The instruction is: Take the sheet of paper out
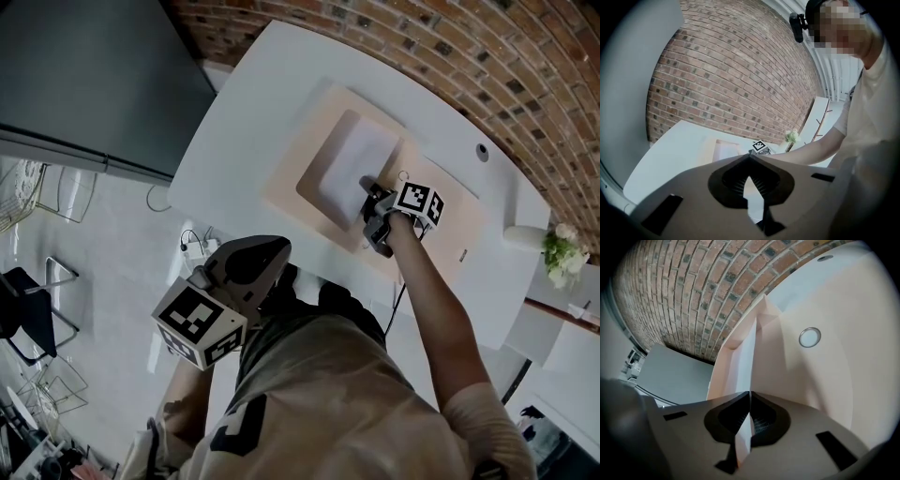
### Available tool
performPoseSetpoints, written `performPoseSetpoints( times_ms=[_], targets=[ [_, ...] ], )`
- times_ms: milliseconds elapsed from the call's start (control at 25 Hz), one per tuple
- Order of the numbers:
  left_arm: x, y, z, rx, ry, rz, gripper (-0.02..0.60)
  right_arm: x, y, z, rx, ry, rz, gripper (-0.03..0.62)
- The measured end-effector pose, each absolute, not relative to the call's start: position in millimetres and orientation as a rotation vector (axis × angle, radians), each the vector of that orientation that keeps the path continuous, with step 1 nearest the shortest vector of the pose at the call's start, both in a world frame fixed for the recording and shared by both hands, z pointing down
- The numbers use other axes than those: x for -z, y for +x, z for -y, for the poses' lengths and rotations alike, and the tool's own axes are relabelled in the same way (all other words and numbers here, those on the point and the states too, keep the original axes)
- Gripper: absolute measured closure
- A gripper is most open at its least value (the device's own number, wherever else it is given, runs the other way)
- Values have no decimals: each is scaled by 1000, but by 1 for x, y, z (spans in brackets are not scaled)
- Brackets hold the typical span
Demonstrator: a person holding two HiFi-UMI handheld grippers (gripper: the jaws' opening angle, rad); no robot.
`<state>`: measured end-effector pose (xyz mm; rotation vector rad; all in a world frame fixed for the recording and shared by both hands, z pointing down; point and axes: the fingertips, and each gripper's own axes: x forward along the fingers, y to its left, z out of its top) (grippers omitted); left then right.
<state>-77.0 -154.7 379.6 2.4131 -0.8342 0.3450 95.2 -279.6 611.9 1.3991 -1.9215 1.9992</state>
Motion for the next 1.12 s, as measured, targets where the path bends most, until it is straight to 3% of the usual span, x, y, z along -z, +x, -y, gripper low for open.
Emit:
performPoseSetpoints(
  times_ms=[520, 1120],
  targets=[
    [-376, -73, 145, -339, 2445, 790, 568, -596, 107, 264, -1846, 1399, 1953, 569],
    [-366, -53, 127, -337, 2543, 619, 568, -560, 175, 205, -1671, 1556, 1931, 569]
  ],
)
